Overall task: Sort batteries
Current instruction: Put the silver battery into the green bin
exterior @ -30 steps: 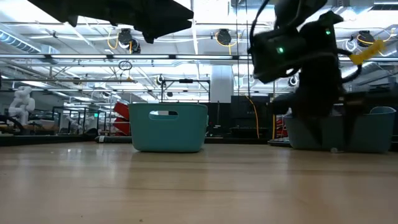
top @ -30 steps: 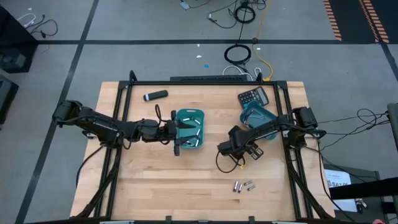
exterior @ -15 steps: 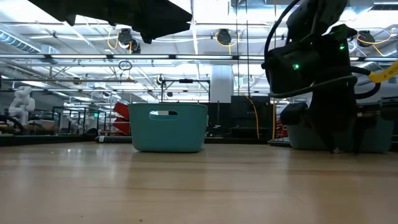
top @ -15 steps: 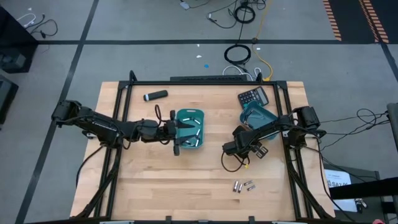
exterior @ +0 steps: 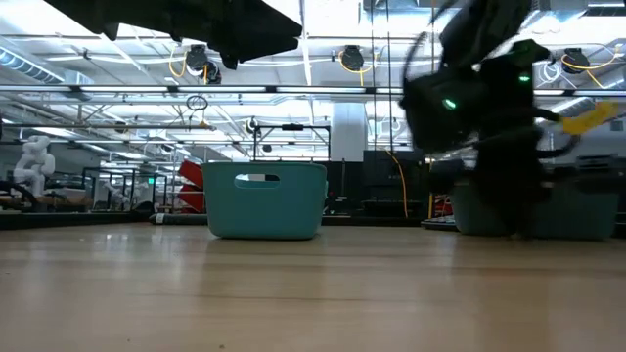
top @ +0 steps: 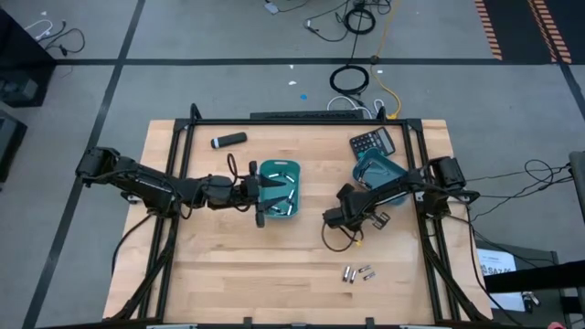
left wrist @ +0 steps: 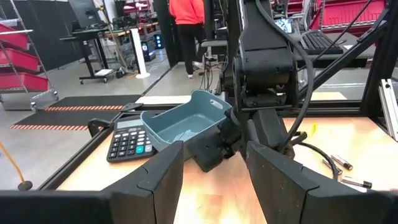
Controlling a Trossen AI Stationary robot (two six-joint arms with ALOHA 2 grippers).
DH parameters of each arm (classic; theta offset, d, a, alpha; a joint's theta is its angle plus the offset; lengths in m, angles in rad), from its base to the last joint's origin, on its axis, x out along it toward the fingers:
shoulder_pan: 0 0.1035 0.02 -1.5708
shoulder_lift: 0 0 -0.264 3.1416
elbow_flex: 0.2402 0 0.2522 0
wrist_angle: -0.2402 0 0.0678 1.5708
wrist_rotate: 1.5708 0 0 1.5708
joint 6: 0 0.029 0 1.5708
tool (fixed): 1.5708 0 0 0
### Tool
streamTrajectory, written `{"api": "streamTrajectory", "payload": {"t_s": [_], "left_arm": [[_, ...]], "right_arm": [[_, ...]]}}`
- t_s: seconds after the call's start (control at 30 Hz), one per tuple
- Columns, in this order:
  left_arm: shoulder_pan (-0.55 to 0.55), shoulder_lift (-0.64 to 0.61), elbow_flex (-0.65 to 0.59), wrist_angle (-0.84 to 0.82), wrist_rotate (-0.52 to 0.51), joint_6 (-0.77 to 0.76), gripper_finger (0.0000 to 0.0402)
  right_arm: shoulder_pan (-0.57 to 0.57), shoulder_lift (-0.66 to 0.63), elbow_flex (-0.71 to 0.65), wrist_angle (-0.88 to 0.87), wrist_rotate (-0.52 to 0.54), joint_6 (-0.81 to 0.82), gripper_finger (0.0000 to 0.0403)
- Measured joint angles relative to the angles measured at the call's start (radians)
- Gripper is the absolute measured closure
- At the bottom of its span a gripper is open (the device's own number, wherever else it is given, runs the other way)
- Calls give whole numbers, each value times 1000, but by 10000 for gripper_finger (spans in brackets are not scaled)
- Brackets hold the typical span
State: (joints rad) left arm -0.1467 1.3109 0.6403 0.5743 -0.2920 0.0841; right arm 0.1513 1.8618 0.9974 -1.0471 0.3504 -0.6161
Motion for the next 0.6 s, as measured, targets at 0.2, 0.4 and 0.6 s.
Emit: {"api": "streamTrajectory", "payload": {"t_s": [0.2,0.4,0.6], "left_arm": [[0,0,0,0,0,0,215],[-1,0,0,0,-29,-15,215],[-5,0,0,1,-31,-18,215]], "right_arm": [[-17,-2,135,54,36,-8,399],[-68,-20,247,224,-22,112,400],[-140,-61,251,642,-105,159,396]]}}
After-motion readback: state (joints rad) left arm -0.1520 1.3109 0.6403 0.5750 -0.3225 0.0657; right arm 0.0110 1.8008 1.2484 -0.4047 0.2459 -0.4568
